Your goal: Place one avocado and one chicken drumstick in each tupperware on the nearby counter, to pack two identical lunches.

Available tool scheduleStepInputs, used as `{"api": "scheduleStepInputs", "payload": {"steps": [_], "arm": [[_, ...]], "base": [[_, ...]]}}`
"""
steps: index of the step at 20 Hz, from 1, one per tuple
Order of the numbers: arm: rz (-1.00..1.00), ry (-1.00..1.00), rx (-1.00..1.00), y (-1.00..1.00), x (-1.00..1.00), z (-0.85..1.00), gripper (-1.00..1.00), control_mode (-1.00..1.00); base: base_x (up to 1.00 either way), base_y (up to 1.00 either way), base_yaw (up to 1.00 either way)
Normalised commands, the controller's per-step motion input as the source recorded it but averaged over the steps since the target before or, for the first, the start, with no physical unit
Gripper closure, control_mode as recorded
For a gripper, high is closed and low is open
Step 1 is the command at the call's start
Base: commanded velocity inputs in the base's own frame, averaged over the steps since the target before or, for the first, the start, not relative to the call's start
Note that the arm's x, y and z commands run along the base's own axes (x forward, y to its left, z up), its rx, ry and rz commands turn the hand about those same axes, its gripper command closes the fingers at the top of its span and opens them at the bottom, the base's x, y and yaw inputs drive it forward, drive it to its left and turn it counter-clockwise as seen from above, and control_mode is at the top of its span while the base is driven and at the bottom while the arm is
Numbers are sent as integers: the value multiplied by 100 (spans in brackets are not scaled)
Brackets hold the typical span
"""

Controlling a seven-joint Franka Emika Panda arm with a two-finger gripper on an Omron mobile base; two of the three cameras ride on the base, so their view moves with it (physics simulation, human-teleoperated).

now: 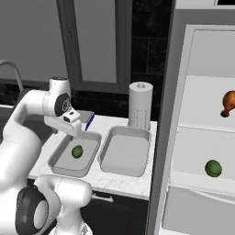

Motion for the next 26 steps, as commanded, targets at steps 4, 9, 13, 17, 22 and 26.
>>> {"api": "scheduleStepInputs", "payload": {"steps": [4, 9, 13, 17, 22, 26], "arm": [[0, -1, 0, 1, -75, -7, -100, 100], [0, 0, 0, 0, 0, 0, -100, 100], [0, 0, 0, 0, 0, 0, -100, 100], [0, 0, 0, 0, 0, 0, -100, 100], [0, 0, 0, 0, 0, 0, -100, 100], [0, 0, 0, 0, 0, 0, -100, 100]], "base": [[-25, 0, 0], [-100, -28, -4], [-91, -95, -20], [-16, -100, -20], [0, -100, -13], [9, -99, -4]]}}
